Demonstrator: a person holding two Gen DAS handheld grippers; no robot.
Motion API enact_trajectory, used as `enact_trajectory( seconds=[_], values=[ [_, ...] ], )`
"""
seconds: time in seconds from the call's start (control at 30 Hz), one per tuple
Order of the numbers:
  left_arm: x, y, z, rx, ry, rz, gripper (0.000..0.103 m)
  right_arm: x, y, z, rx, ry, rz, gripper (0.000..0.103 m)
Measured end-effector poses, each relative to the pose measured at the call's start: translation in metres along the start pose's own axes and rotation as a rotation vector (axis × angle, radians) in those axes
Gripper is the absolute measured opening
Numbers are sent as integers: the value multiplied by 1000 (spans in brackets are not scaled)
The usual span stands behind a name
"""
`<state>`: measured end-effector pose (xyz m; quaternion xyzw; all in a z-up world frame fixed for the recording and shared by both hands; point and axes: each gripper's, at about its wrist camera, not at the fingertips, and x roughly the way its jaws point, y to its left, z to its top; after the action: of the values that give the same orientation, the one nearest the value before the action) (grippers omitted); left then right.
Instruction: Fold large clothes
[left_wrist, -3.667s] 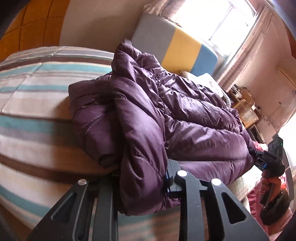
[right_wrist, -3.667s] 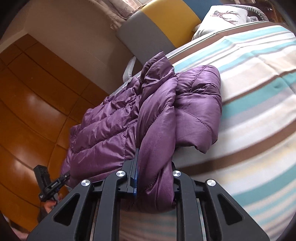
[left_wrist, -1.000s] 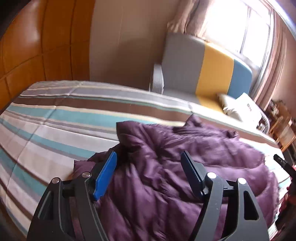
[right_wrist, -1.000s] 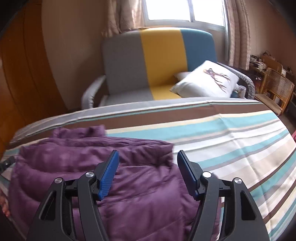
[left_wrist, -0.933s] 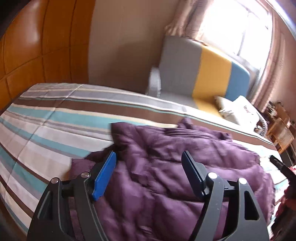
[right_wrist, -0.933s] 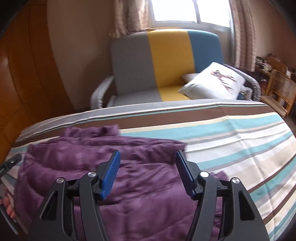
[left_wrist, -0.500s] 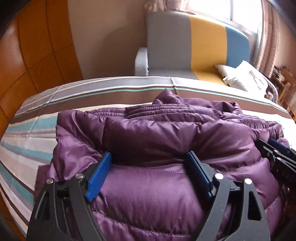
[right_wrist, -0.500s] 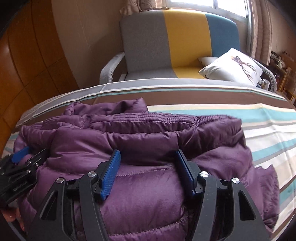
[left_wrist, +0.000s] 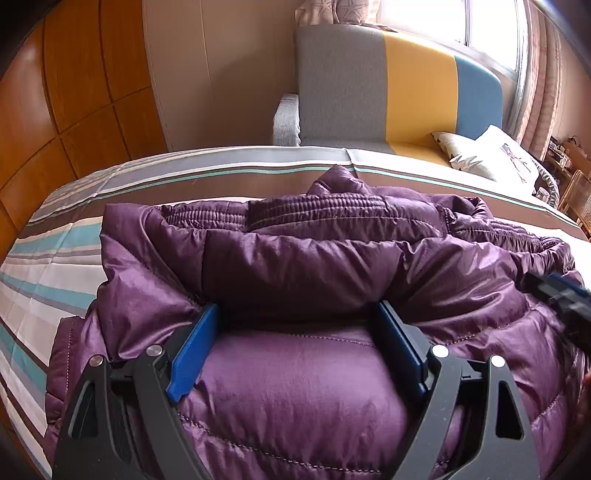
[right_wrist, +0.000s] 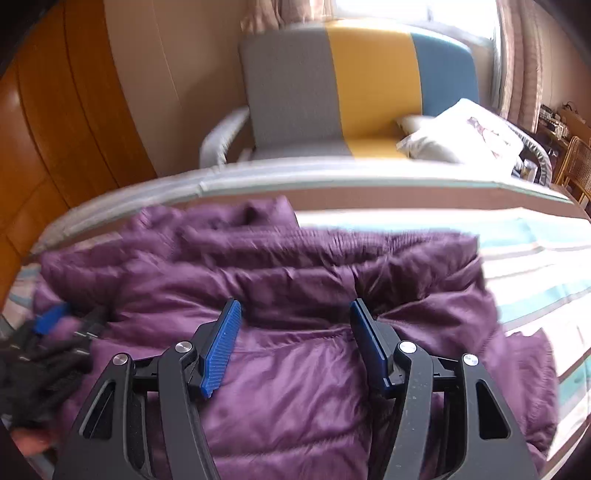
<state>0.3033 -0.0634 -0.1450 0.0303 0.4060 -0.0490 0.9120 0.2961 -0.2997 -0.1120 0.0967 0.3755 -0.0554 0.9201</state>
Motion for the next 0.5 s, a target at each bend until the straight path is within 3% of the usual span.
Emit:
enact_trajectory(
  seconds=[0.17,0.3,0.4,0.5],
  values=[
    [1,2,1,-5,-1,-9,85,-31,-4,9,-46,-96,-58,61],
    [1,2,0,-2,-4,-4,85,-8,-32,2,-8,-32,-110,61],
    [1,2,0,-5,-4,-8,85,13,-53,-7,76,19,-86,61],
    [1,3,2,-8,5,-14,85,23,-53,-10,73,36,-90,61]
  ],
)
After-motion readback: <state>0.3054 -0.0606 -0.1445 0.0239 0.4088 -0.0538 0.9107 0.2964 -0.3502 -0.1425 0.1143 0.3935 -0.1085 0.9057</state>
